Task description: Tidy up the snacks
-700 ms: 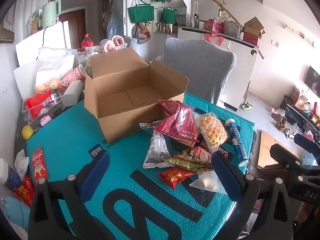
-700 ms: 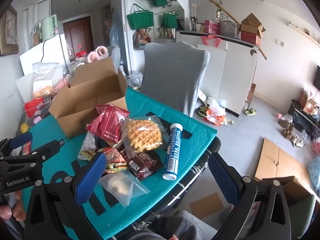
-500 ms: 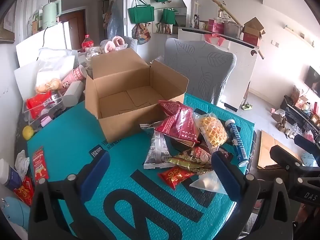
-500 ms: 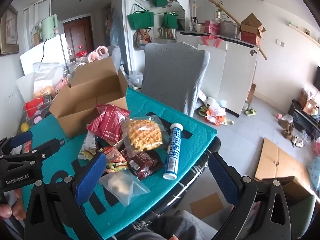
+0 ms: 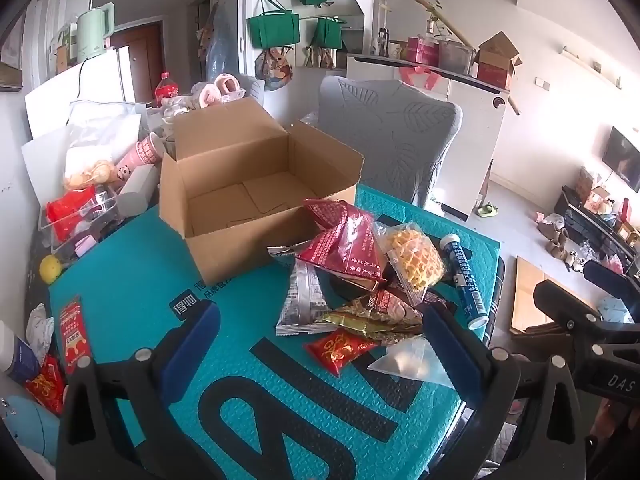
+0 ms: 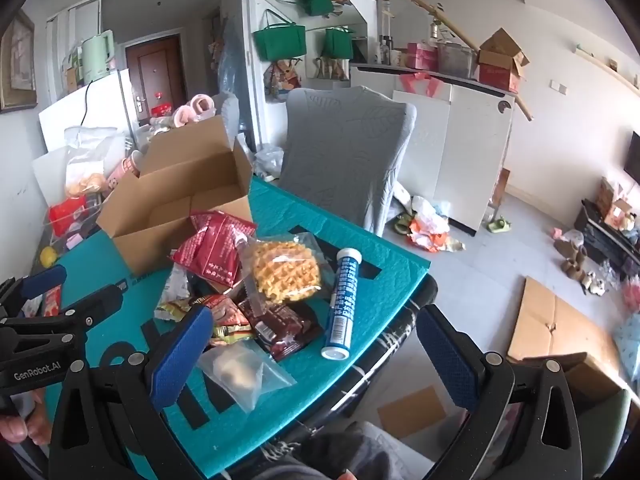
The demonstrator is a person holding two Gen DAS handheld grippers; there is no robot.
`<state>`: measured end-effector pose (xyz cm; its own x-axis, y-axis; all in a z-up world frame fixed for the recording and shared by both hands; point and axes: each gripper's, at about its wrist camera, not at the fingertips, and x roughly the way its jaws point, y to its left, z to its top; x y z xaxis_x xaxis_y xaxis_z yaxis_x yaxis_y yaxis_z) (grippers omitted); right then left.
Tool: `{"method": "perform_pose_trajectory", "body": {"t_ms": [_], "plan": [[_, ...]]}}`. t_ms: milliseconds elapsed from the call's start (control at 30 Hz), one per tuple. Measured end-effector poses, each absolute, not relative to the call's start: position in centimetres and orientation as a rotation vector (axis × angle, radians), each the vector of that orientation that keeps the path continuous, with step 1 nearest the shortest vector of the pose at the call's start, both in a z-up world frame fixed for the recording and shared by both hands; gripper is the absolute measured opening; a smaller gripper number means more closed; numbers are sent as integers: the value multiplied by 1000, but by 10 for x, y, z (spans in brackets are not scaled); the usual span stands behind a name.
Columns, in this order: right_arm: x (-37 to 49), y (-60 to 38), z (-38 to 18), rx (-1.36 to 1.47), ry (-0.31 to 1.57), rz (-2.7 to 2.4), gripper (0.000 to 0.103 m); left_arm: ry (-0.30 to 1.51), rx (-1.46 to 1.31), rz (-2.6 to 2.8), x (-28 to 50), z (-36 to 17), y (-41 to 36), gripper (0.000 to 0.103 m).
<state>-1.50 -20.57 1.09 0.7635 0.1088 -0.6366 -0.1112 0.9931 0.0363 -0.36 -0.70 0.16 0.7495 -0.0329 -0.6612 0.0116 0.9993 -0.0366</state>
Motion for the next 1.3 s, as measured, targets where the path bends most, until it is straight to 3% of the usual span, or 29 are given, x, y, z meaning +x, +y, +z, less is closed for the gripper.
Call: {"method": "perform_pose_trajectory", "body": {"t_ms": [1300], "plan": [[-20,-203,18,-2,686,124,103,709,-3,-32,-10,6,-13,103]]}}
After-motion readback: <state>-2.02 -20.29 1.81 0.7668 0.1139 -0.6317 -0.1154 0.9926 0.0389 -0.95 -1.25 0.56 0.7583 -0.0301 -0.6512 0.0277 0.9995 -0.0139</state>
